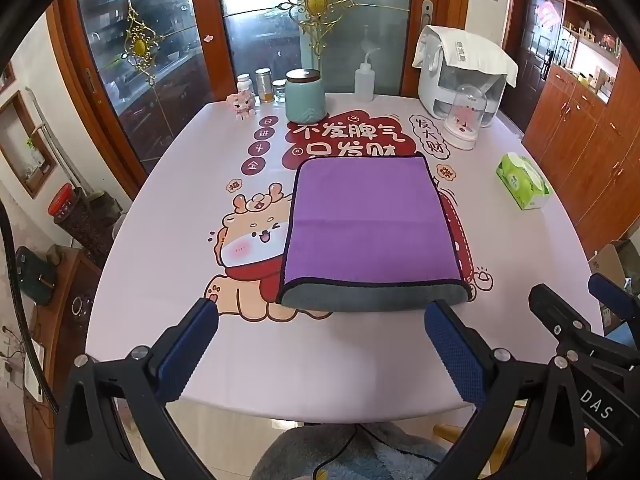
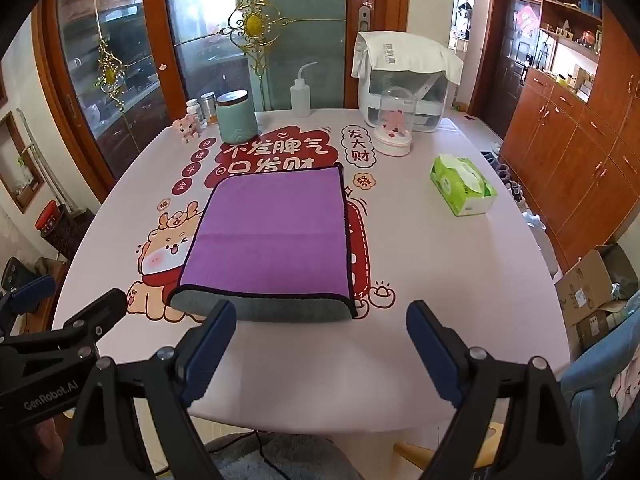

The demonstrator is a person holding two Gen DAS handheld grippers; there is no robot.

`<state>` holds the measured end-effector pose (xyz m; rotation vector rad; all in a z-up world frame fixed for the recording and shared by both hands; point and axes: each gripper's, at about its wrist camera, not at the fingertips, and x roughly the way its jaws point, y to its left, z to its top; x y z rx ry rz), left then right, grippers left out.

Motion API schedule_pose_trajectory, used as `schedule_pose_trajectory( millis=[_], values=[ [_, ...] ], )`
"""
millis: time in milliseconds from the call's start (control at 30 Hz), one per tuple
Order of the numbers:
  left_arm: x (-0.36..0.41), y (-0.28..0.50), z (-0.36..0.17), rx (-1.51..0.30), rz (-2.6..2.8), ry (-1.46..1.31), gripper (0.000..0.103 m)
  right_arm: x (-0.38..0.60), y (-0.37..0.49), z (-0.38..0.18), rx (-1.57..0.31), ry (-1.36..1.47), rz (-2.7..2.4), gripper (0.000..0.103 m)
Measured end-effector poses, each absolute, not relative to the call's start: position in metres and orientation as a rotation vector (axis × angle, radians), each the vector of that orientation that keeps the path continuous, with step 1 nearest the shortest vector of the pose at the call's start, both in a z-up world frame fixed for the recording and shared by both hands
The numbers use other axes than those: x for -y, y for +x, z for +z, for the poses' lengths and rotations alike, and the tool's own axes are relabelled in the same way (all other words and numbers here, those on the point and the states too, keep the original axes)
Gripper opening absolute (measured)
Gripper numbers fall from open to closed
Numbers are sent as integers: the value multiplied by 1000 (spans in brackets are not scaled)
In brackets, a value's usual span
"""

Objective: Fold towel

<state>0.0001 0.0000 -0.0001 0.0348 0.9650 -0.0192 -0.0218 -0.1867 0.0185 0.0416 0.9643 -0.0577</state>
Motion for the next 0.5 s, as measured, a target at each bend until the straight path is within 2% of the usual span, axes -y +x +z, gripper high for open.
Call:
schedule_pose_trajectory(
  millis=[500],
  values=[
    [-1, -1, -2, -963, -20, 34, 103, 189, -22, 14, -974, 51, -50, 88]
  ],
)
